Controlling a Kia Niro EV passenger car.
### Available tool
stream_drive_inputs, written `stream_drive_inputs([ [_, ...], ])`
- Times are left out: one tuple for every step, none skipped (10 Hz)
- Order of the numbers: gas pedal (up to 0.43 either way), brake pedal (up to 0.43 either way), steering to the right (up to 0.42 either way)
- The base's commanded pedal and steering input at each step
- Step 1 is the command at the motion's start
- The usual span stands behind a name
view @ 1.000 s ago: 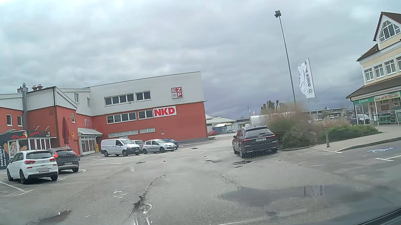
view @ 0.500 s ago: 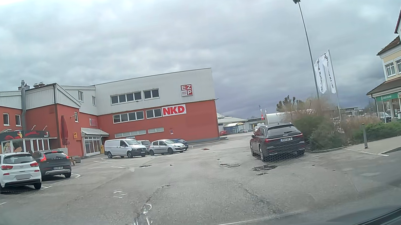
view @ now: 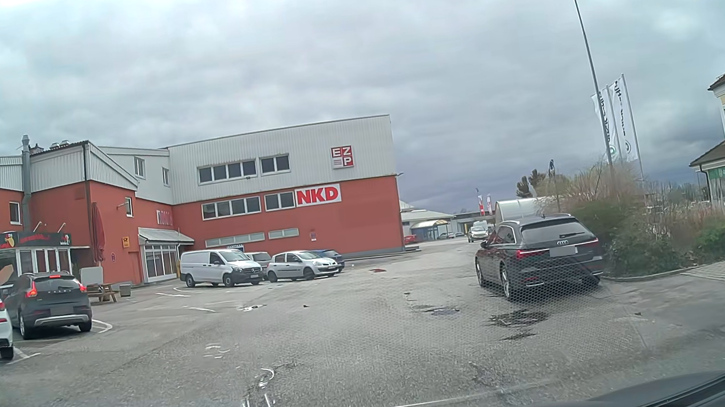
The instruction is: Follow the waypoints while adhering to traffic rules and regulations
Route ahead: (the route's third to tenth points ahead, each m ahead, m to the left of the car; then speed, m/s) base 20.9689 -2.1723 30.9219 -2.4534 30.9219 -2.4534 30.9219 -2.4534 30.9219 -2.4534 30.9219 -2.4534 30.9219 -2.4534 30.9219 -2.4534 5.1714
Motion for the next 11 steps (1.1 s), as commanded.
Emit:
stream_drive_inputs([
  [0.000,0.000,-0.013],
  [0.000,0.000,-0.012],
  [0.000,0.000,-0.012],
  [0.000,0.000,-0.011],
  [0.000,0.000,-0.011],
  [0.000,0.000,-0.011],
  [0.000,0.000,-0.011],
  [0.000,0.000,-0.011],
  [0.000,0.000,-0.011],
  [0.000,0.000,-0.010],
  [0.000,0.000,-0.009],
])
